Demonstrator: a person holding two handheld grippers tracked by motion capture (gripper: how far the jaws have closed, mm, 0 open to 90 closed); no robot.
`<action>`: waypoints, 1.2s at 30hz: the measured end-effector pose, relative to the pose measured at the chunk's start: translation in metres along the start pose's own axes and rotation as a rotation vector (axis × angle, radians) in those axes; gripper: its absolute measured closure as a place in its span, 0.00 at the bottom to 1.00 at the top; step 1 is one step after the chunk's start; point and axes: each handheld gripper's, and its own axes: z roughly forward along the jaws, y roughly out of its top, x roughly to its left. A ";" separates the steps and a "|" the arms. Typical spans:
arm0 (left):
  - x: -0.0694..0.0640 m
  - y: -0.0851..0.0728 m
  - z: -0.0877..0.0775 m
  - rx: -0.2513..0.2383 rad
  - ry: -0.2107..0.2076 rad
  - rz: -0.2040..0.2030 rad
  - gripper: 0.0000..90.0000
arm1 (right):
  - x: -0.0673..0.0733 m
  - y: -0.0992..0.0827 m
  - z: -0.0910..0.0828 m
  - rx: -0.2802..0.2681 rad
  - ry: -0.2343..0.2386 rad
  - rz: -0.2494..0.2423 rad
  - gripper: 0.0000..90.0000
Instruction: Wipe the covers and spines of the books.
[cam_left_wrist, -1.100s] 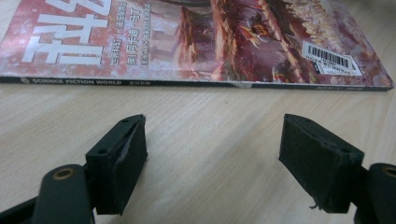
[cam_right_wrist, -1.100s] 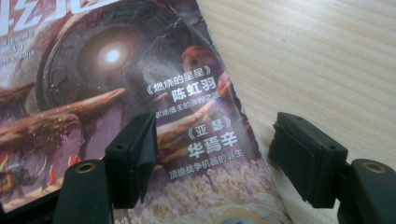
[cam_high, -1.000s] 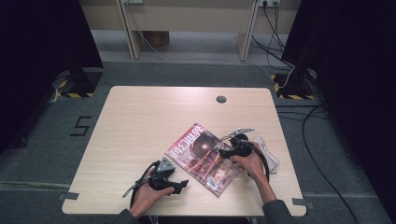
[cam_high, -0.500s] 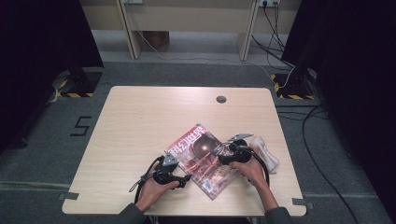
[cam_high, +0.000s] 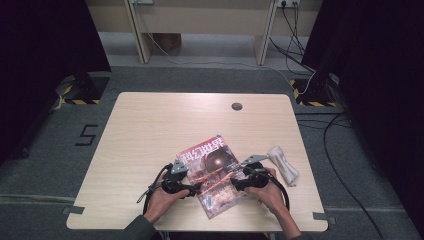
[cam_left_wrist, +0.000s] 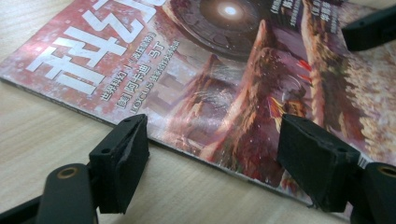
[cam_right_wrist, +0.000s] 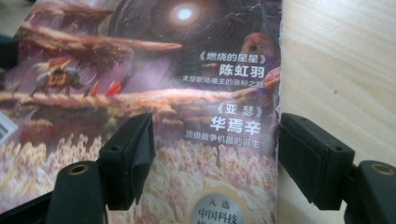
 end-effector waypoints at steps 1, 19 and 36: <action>0.001 0.000 0.000 -0.001 0.002 -0.003 0.27 | 0.002 -0.001 0.000 -0.001 0.001 0.003 0.31; 0.018 0.016 0.015 0.008 0.010 0.053 0.24 | 0.028 -0.022 -0.011 -0.011 0.023 -0.034 0.28; -0.012 -0.013 -0.024 0.024 -0.075 0.074 0.24 | 0.043 -0.043 -0.027 -0.039 0.053 -0.051 0.29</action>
